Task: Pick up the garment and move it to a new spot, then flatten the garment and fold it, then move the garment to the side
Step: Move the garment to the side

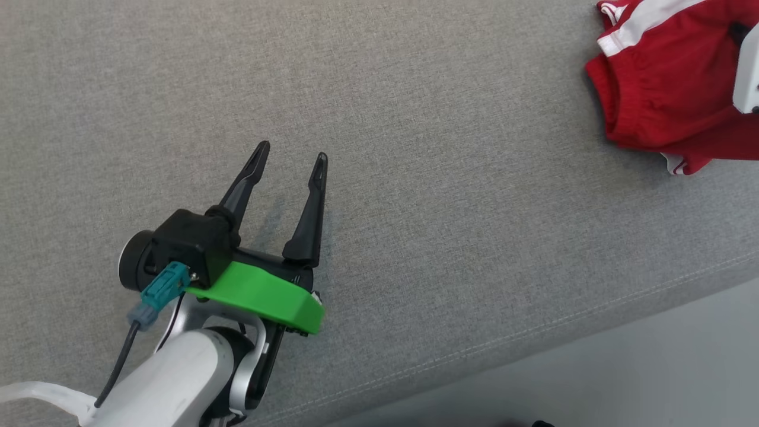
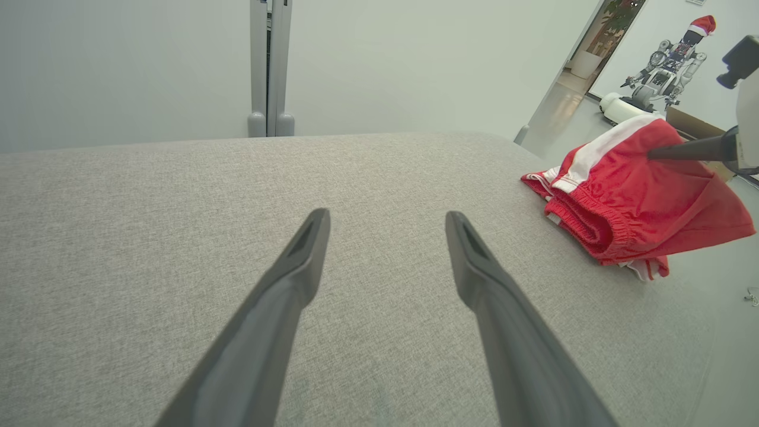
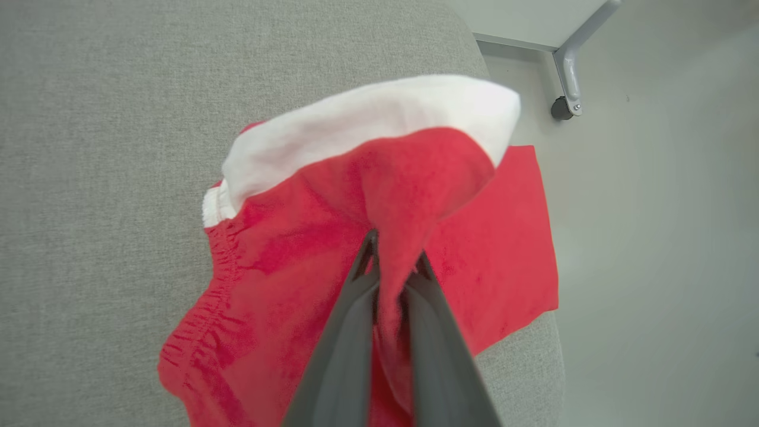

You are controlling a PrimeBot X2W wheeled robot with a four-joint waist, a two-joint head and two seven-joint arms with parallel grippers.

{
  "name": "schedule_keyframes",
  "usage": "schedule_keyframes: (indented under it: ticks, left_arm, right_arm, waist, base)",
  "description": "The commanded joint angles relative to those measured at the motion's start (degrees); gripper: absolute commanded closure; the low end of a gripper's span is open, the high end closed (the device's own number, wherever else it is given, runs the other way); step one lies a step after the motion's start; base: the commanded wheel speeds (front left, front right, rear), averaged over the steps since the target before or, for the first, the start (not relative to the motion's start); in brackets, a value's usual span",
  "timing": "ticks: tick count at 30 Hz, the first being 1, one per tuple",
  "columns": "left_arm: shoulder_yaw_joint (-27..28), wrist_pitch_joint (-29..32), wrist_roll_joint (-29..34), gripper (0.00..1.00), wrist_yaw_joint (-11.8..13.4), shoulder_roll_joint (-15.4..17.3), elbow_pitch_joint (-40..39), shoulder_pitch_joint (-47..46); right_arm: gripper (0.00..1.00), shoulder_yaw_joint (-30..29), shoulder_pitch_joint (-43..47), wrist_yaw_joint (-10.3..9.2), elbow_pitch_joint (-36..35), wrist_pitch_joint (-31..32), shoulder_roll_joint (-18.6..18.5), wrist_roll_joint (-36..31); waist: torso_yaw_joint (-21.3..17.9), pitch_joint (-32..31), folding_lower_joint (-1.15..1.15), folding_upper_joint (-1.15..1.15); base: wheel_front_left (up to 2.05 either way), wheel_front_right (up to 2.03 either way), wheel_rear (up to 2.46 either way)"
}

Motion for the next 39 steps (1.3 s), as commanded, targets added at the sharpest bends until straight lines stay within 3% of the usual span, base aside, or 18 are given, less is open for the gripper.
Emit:
schedule_keyframes:
  ticks: [1, 23, 24, 25, 26, 39]
  left_arm:
    - [-0.17, 0.37, 0.66, 0.00, -0.34, -0.03, -0.54, -1.44]
    - [-1.37, 3.66, 3.26, 0.00, 1.49, 2.30, -3.53, -3.72]
    - [-1.45, 3.75, 3.29, 0.00, 1.57, 2.32, -3.61, -3.78]
    - [-1.52, 3.89, 3.28, 0.00, 1.56, 2.33, -3.67, -3.76]
    - [-1.58, 3.96, 3.32, 0.00, 1.63, 2.39, -3.68, -3.74]
    - [-1.50, 4.74, 3.20, 0.00, 2.13, 3.38, -3.94, -3.24]
  right_arm:
    - [1.00, 1.30, -1.74, -0.03, 1.07, -1.68, -1.37, -1.34]
    - [1.00, 12.67, -10.27, -0.06, 14.65, -14.29, -6.63, -6.03]
    - [0.85, 13.12, -10.48, -0.06, 15.20, -14.87, -6.75, -6.13]
    - [0.56, 13.53, -10.74, -0.06, 15.75, -15.59, -6.76, -6.10]
    - [0.00, 13.83, -10.97, -0.06, 16.36, -16.29, -6.72, -6.00]
    - [0.00, 17.96, -10.49, -0.06, 23.29, -23.22, -8.01, -6.25]
  waist:
    - [0.64, 2.08, 0.00, 0.00]
    - [2.49, 8.39, 0.00, 0.00]
    - [2.47, 8.49, 0.00, 0.00]
    - [2.44, 8.55, 0.00, 0.00]
    - [2.40, 8.58, 0.00, 0.00]
    - [0.93, 7.68, 0.00, 0.00]
  base:
    - [0.00, 0.00, 0.00]
    - [0.00, 0.00, 0.00]
    - [0.00, 0.00, 0.00]
    - [0.00, 0.00, 0.00]
    - [0.00, 0.00, 0.00]
    - [0.00, 0.00, 0.00]
